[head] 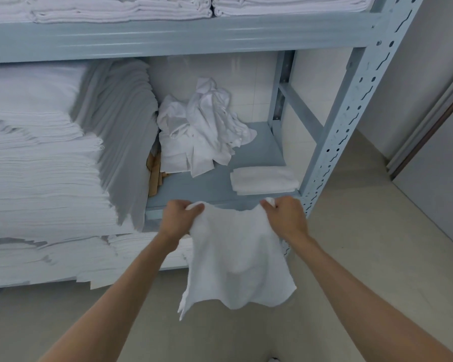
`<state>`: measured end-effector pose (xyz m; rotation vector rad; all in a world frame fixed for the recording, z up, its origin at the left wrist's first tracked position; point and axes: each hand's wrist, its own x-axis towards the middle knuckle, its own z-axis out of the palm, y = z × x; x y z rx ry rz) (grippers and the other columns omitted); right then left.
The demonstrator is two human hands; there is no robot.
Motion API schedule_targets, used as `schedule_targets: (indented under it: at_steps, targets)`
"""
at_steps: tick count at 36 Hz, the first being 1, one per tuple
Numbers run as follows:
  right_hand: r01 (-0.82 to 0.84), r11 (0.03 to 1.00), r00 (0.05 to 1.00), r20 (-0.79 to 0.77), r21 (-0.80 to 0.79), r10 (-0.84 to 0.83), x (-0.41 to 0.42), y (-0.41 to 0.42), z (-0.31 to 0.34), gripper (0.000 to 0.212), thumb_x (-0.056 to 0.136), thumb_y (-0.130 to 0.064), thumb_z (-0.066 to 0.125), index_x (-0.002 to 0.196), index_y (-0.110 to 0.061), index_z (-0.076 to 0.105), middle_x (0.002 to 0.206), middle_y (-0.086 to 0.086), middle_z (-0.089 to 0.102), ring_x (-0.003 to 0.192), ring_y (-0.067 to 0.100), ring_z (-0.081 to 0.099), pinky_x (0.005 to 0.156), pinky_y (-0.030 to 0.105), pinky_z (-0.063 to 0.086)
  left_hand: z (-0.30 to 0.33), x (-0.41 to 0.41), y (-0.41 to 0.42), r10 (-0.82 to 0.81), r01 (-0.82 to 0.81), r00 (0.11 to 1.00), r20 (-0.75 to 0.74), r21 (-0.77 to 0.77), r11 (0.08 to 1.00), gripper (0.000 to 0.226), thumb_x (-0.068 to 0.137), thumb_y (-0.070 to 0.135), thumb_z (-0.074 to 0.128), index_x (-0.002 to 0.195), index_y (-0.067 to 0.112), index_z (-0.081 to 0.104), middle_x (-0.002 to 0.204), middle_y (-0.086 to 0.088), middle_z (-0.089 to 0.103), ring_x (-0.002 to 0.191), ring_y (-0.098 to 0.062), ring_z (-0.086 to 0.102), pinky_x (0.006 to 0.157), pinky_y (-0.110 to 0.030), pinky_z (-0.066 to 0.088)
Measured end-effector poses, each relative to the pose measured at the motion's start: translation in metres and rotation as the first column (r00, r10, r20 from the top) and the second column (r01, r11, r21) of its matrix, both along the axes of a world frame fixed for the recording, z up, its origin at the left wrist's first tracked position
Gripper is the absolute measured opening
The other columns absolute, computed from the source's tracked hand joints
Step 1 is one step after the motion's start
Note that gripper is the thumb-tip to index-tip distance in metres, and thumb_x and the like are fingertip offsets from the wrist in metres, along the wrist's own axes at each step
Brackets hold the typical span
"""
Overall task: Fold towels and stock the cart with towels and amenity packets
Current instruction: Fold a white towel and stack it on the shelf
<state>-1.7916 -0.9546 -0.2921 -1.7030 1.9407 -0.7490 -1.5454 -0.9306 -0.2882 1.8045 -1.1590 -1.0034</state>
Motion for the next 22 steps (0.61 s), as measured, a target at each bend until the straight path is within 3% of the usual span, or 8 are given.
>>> schedule_targets:
  at_steps: [3,5,7,9,11,14,19,22]
  targets:
    - [-0.065,0.996,0.987,0.141,-0.059,0.073,0.033,0.015,0.005,0.062,0.093,-0.035,0.065,0.041,-0.019,0.034,0.04,-0.006,0.035,0.042,0.011,0.036,0.049,0.03,0.025,0.006,-0.034,0.002,-0.061,0.061,0.998,-0.017,-0.042,0.997,0.028,0.09,0.019,0.07,0.08,-0.007,0.07,0.07,-0.013,0.063,0.064,-0.023,0.06,0.05,-0.03,0.052]
    - [-0.132,0.985,0.977,0.152,-0.114,0.148,0.05,0.024,0.008,0.063,0.094,-0.036,0.064,0.04,-0.021,0.034,0.038,-0.01,0.033,0.037,0.006,0.033,0.043,0.026,0.024,0.011,-0.049,0.004,-0.077,0.076,0.997,-0.001,-0.065,0.995,0.033,0.09,0.022,0.07,0.077,-0.007,0.069,0.066,-0.012,0.06,0.061,-0.02,0.055,0.051,-0.031,0.048]
    - [-0.197,0.965,0.966,0.137,-0.171,0.221,0.06,0.03,0.01,0.063,0.097,-0.039,0.059,0.041,-0.025,0.035,0.038,-0.01,0.034,0.037,0.007,0.041,0.041,0.02,0.026,0.015,-0.053,0.004,-0.079,0.084,0.995,0.058,-0.075,0.994,0.036,0.091,0.027,0.068,0.074,-0.005,0.069,0.064,-0.016,0.06,0.06,-0.02,0.051,0.056,-0.03,0.041]
    - [-0.223,0.964,0.946,0.209,-0.143,0.25,0.063,0.034,0.011,0.059,0.099,-0.046,0.052,0.044,-0.025,0.046,0.042,-0.007,0.048,0.042,0.005,0.052,0.044,0.016,0.036,0.018,-0.051,0.003,-0.076,0.083,0.993,0.086,-0.073,0.994,0.036,0.091,0.03,0.067,0.074,-0.001,0.073,0.072,-0.02,0.068,0.062,-0.022,0.057,0.059,-0.032,0.046]
    - [-0.249,0.967,0.876,0.413,-0.051,0.247,0.061,0.036,0.013,0.053,0.102,-0.044,0.046,0.06,-0.02,0.066,0.059,0.001,0.068,0.055,0.015,0.068,0.058,0.03,0.058,0.017,-0.046,0.003,-0.075,0.08,0.994,0.085,-0.057,0.995,0.031,0.092,0.032,0.068,0.071,0.01,0.076,0.073,-0.01,0.072,0.068,-0.023,0.067,0.068,-0.038,0.057]
    - [-0.27,0.963,0.746,0.637,0.021,0.195,0.057,0.036,0.014,0.044,0.105,-0.028,0.042,0.081,-0.012,0.076,0.076,0.008,0.077,0.062,0.029,0.074,0.065,0.041,0.063,0.017,-0.044,0.006,-0.101,0.103,0.994,0.043,-0.042,0.994,0.024,0.092,0.032,0.068,0.07,0.026,0.075,0.076,0.004,0.072,0.077,-0.021,0.07,0.08,-0.044,0.06]
    - [-0.236,0.969,0.783,0.575,-0.078,0.237,0.055,0.036,0.01,0.023,0.093,-0.011,0.064,0.076,-0.021,0.074,0.069,-0.008,0.075,0.059,0.016,0.073,0.056,0.025,0.06,0.023,-0.041,0.01,-0.161,0.158,0.986,-0.042,-0.068,0.985,0.024,0.093,0.03,0.068,0.08,0.014,0.078,0.081,-0.002,0.071,0.084,-0.028,0.067,0.086,-0.05,0.055]
    - [-0.233,0.965,0.842,0.471,-0.125,0.264,0.056,0.034,0.007,0.016,0.088,-0.019,0.072,0.076,-0.025,0.064,0.066,-0.007,0.071,0.056,0.01,0.071,0.059,0.028,0.059,0.031,-0.037,0.012,-0.228,0.22,0.964,-0.134,-0.075,0.973,0.04,0.093,0.042,0.065,0.085,0.003,0.074,0.088,-0.014,0.069,0.083,-0.033,0.066,0.088,-0.054,0.053]
